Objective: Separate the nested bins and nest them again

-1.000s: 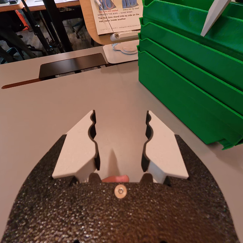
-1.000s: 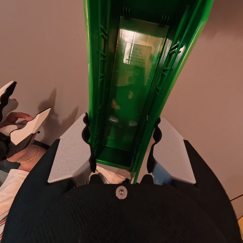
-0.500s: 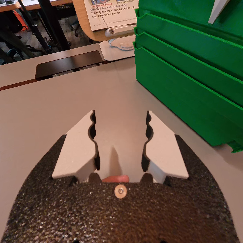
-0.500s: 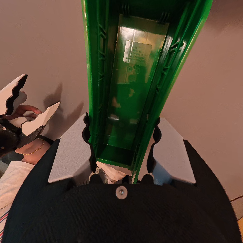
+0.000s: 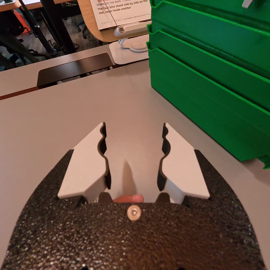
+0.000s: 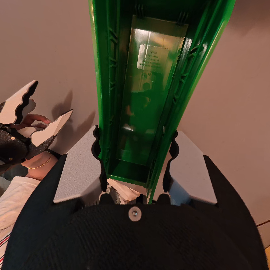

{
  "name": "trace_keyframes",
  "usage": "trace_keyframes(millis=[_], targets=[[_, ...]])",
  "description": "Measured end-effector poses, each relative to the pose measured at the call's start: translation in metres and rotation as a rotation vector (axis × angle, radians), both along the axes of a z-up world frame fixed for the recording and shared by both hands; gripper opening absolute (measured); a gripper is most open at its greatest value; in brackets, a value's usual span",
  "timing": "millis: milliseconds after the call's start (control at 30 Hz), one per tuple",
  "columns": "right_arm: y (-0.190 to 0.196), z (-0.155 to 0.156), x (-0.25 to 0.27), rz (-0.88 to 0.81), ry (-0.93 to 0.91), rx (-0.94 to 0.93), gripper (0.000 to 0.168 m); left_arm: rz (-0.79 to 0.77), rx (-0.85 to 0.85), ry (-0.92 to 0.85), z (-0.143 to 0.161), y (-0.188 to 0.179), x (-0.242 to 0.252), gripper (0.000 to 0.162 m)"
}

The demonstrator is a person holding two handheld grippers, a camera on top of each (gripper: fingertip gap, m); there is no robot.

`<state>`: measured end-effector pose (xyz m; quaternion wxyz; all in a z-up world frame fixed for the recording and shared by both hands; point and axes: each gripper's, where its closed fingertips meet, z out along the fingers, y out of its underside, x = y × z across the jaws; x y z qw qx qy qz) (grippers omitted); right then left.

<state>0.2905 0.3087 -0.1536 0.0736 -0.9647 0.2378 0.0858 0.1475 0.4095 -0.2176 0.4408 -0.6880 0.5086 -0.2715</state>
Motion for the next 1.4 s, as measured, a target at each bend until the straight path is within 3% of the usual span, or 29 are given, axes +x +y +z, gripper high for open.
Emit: trace_keyframes(millis=[1400], targets=[[0.009, 0.051, -0.003, 0.022, -0.008, 0.039, 0.097, 0.009, 0.011, -0.012, 0.007, 0.003, -0.005, 0.076]])
